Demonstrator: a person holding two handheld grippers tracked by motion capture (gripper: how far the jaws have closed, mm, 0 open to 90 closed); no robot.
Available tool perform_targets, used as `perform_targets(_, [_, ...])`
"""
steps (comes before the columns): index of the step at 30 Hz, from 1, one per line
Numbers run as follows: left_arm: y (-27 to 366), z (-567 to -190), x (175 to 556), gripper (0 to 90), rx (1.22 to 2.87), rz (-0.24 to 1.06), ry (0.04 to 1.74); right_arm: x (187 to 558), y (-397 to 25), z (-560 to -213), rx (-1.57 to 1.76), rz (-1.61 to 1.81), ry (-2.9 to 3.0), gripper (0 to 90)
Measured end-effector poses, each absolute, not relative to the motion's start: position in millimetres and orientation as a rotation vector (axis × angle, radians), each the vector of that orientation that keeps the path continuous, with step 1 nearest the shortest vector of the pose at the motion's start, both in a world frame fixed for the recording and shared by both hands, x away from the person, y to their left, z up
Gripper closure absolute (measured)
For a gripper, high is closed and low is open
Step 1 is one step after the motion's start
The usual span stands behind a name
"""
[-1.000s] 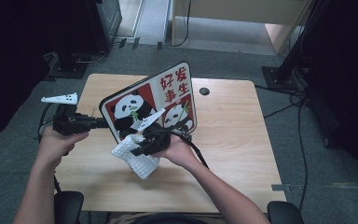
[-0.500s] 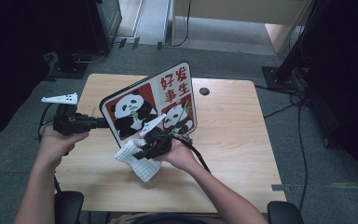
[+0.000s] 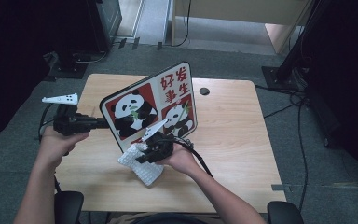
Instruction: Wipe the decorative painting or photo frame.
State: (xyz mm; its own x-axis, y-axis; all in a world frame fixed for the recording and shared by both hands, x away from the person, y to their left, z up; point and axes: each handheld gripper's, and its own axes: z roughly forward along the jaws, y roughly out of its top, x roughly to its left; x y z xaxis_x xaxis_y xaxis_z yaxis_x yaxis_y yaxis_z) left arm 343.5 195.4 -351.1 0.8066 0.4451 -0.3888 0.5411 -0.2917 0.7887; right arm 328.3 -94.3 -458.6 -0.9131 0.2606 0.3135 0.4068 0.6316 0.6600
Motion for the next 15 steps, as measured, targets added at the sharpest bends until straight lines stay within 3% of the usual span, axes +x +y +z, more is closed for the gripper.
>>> perform_targets(15, [195.5, -351.9, 345.1, 82.6, 1.931, -0.126, 0.757, 327.1, -93.7, -461.7, -0.558, -1.096, -2.662, 77.2])
